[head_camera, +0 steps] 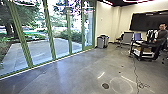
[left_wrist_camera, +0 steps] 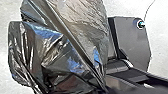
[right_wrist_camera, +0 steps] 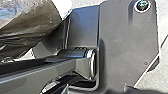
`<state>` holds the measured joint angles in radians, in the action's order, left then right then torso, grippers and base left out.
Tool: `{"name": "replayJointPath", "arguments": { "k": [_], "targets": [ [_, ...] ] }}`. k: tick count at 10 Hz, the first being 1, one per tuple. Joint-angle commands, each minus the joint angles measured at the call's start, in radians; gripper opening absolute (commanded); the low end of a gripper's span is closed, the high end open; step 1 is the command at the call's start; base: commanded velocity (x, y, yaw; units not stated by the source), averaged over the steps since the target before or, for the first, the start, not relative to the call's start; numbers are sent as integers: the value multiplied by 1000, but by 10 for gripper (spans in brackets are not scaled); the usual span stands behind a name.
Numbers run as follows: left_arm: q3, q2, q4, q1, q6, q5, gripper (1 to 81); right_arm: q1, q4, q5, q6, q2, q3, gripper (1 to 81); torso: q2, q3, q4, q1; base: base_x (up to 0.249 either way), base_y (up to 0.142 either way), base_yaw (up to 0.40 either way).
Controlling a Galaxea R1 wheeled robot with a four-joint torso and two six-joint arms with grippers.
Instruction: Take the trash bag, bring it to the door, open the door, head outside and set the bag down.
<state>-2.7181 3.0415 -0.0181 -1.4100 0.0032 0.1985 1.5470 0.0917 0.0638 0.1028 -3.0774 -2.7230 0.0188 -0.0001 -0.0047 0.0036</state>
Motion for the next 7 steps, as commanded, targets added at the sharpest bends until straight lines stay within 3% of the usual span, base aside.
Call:
{"name": "replayJointPath", "arguments": {
  "k": [1,7],
  "targets": [
    [1,-2,3,68,6,61,10,-47,-6,62,5,-5,2,811,0,0,0,0,134,0,0],
    [1,-2,3,67,6,59,10,-55,-6,62,5,-3,0,811,0,0,0,0,136,0,0]
  ]
}}
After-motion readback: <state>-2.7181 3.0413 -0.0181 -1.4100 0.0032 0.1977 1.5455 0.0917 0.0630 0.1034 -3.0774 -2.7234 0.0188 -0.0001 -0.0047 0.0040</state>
